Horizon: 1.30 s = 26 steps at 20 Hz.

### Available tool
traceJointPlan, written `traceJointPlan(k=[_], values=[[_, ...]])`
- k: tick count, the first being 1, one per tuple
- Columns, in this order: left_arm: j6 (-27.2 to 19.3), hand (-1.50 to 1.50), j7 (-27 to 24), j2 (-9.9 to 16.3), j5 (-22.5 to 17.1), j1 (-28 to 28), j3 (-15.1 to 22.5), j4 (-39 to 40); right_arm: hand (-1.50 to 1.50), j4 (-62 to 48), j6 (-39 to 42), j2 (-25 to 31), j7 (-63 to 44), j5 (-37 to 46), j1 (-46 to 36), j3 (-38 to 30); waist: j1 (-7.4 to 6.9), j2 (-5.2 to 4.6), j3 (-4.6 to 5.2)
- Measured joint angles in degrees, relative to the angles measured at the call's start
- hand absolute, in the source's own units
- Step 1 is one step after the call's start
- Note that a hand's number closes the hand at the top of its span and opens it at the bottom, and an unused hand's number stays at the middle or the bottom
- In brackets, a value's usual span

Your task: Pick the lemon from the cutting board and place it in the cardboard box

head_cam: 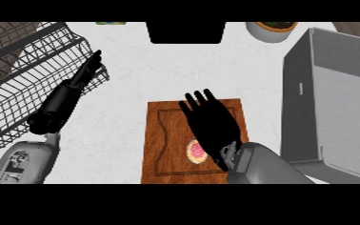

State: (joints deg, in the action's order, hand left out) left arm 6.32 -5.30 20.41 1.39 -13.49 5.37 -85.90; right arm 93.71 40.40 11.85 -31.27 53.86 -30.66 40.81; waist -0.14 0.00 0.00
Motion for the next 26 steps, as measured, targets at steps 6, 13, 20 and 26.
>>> traceJointPlan(k=[6, 13, 20, 26], values=[[0.7, 0.00, 1.4, -1.9, 1.8, 0.4, -0.7, -1.7, -1.50, -4.4, -3.1, -1.2, 5.8, 4.2, 1.9, -1.2, -0.03, 0.01, -0.01], [3.2, 0.00, 0.3, -2.5, 2.6, 1.3, -3.0, -1.6, -1.50, -9.6, -5.8, -2.3, 10.5, 9.4, 3.3, -3.2, -0.03, 0.00, 0.00], [4.7, 0.00, 1.1, -3.7, 3.6, 1.2, -4.3, -2.3, -1.50, -11.8, -5.1, -3.4, 12.9, 13.6, 3.0, -6.5, 0.02, 0.01, 0.00], [4.5, 0.00, 0.7, -5.4, 5.4, 1.4, -4.2, -2.0, 1.50, -18.6, -9.8, -3.5, 19.7, 15.8, 2.8, -7.7, -0.08, -0.02, 0.00]])
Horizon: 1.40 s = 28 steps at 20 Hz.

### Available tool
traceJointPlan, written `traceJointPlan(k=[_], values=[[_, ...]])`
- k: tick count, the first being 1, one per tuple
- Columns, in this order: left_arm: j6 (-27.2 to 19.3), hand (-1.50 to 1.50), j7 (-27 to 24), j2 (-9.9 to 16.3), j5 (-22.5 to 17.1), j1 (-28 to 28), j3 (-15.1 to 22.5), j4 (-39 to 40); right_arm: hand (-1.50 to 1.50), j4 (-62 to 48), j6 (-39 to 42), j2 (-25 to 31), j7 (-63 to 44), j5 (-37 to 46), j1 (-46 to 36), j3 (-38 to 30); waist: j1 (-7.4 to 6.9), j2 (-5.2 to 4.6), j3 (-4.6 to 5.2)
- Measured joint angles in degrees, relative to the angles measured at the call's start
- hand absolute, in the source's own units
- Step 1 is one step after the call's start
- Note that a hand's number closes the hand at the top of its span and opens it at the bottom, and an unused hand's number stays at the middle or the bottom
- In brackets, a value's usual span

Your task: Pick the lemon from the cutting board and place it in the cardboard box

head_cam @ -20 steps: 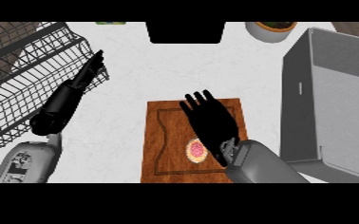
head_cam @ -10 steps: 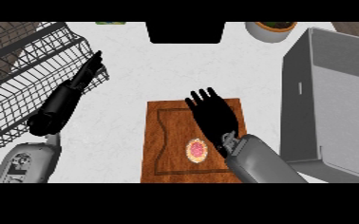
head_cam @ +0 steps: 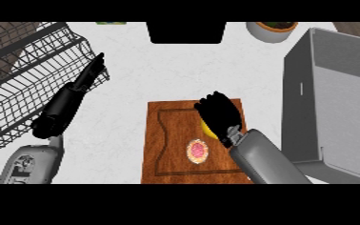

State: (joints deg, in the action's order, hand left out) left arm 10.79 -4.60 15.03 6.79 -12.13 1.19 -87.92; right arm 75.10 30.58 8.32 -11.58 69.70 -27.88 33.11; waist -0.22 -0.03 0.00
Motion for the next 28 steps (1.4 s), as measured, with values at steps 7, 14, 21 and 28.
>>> traceJointPlan(k=[7, 14, 21, 28], values=[[1.1, 0.00, 1.1, -0.2, -0.1, -0.1, -1.1, -1.3, 1.50, -1.9, -8.0, -0.3, 6.6, 3.8, 0.2, 1.5, 0.00, 0.04, 0.00], [1.8, 0.00, 1.4, 0.1, -0.3, 0.5, -2.5, -1.6, 1.50, 6.8, -13.8, 2.9, 14.3, 3.6, 8.8, 4.0, 0.82, 0.41, 0.04], [1.5, 0.00, 0.3, 0.1, -0.2, 2.0, -3.2, -1.3, 1.50, 27.2, -20.3, 12.6, 25.5, -3.8, 27.0, 7.7, 2.30, 0.61, 0.03], [1.2, 0.00, -0.7, -0.2, 0.8, 2.4, -3.0, -0.9, 1.50, 51.3, -25.5, 25.8, 30.8, -7.9, 39.5, 2.4, 2.26, 0.47, 0.01]])
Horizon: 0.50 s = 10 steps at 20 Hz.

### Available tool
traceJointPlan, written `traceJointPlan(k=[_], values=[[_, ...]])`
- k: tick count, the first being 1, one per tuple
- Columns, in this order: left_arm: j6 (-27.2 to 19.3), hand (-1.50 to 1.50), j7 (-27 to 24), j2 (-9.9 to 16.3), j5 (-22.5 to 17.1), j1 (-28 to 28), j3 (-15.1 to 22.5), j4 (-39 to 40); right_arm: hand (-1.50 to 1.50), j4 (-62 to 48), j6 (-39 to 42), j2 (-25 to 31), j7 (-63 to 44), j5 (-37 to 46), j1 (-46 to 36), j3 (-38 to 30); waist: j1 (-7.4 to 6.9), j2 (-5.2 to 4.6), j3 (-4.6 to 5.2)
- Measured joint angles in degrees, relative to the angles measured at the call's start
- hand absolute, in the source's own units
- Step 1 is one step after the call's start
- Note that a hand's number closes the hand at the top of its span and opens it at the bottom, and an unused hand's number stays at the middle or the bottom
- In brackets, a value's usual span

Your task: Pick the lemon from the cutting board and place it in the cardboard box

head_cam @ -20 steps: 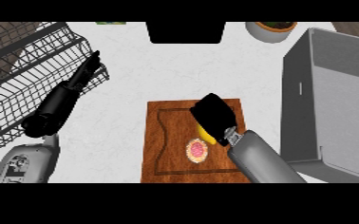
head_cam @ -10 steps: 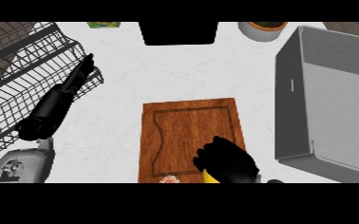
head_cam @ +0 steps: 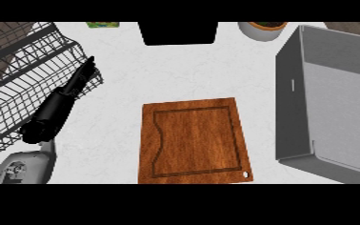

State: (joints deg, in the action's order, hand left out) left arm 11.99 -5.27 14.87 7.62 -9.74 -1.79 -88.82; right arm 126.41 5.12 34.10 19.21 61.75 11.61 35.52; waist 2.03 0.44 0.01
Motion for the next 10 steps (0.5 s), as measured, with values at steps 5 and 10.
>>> traceJointPlan(k=[5, 10], values=[[0.0, 0.00, -0.3, -0.5, 0.3, 0.9, 0.4, -0.7, 1.50, 7.6, -0.9, 0.5, -2.6, -5.1, 5.5, -8.6, -0.33, -0.13, 0.01], [0.1, 0.00, 0.7, -0.5, 0.1, -0.6, 0.1, -0.5, 1.50, 7.6, -1.2, -5.3, -7.7, -7.7, 6.4, -16.8, -0.39, -0.46, -0.01]])
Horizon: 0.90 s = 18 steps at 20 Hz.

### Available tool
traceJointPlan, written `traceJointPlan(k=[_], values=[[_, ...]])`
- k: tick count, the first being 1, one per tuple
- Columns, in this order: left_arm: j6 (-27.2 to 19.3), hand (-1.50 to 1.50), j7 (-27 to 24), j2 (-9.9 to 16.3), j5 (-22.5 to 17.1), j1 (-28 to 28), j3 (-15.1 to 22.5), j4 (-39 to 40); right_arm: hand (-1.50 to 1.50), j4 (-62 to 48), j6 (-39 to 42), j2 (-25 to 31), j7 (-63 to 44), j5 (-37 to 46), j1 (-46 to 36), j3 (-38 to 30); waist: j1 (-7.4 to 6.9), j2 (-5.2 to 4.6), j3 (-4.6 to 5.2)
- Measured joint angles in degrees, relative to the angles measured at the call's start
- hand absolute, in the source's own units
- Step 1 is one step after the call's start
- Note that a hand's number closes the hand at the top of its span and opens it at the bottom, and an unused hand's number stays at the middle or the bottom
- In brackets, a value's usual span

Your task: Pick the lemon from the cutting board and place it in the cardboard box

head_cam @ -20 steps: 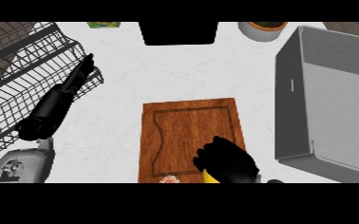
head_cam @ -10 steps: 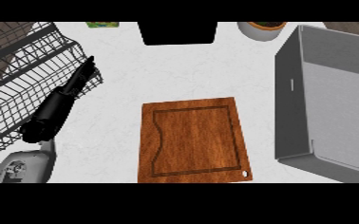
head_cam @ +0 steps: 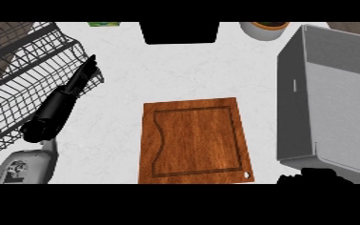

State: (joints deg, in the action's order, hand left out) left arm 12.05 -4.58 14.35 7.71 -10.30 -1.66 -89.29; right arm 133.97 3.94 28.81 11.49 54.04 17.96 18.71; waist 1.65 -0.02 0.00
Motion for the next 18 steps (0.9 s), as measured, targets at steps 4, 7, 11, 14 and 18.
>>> traceJointPlan(k=[4, 7, 11, 14, 18], values=[[0.3, 0.00, 0.4, -0.3, 0.0, -0.3, 0.6, -0.6, 1.50, -1.2, 2.9, -3.4, -4.4, -5.1, -3.7, -8.4, -0.92, -0.12, 0.01], [0.5, 0.00, 0.6, -0.3, 0.0, -1.1, 0.5, -0.2, 1.50, -3.0, 6.1, -4.5, -7.2, -13.5, -7.9, -16.0, -1.34, -0.21, 0.00], [1.0, 0.00, 0.2, -0.5, 0.0, -2.1, 0.7, 1.0, 1.50, -10.1, 10.9, -1.3, -9.6, -24.1, -17.4, -27.2, -1.92, -0.23, 0.03], [2.0, 0.00, -0.1, 0.4, -0.7, -2.9, -0.3, 1.7, 1.50, -19.4, 14.0, 3.8, -7.9, -26.2, -23.8, -31.6, -2.36, -0.28, 0.03], [2.0, 0.00, 1.1, -0.1, -0.5, -3.6, 0.2, 1.2, 1.50, -30.5, 19.1, 10.4, -4.6, -25.7, -27.5, -32.6, -2.81, -0.34, 0.00]])
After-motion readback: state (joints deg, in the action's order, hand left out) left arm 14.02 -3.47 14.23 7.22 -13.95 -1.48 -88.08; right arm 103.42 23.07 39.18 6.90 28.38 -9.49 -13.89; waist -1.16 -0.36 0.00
